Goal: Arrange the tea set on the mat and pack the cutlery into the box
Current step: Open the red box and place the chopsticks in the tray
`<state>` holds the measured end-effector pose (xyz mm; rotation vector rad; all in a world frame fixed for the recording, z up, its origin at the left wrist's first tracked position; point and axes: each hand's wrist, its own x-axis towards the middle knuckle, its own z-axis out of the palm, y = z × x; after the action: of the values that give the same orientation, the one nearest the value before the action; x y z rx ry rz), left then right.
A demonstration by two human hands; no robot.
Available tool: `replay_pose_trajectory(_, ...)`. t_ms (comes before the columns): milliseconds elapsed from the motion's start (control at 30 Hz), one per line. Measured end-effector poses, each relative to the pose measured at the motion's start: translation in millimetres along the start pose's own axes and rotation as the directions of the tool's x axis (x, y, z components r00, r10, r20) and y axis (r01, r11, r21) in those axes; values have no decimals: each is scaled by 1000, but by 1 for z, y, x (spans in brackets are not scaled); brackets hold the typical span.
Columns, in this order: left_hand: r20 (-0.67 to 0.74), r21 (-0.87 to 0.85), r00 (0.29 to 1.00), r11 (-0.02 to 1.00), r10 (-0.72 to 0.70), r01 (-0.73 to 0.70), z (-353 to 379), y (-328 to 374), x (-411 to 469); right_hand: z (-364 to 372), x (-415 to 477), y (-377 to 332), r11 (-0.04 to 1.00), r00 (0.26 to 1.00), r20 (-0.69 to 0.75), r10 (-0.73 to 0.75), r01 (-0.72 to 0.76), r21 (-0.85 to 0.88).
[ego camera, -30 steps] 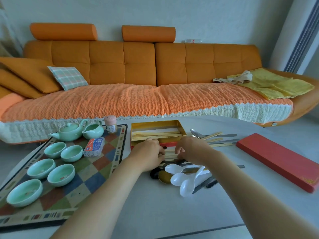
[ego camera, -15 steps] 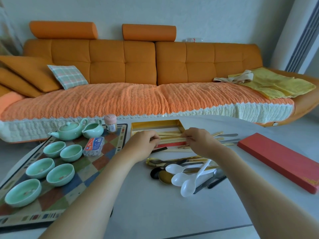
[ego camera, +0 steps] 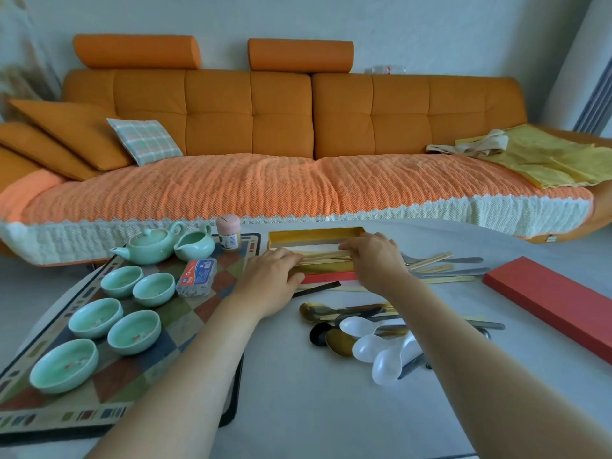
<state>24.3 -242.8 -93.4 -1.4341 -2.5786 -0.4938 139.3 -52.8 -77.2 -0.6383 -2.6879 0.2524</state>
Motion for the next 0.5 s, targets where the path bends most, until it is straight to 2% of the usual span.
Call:
replay_pose_trajectory(167,99,56,995,998,-34,29,0,-2,8,9,8,-2,1000,999,-34,19,-19,8)
replay_pose_trajectory(267,126,94,991,995,-53,41,-2,1,13,8,2,0,998,996,-70,-61,62,14)
replay_pose_trajectory(333,123,133,991,991,-50,33,-2,2,17,4,-4,-1,992,995,10,-103,102,71)
replay_pose_trajectory(400,98,158,995,987,-28,12,-1,4,18,0,-9,-3,991,986,136,-97,82,110)
replay_pose_trajectory(500,82,156,997,987,12,-25,-1,7,17,-2,-9,-4,997,974,217,-69,59,52)
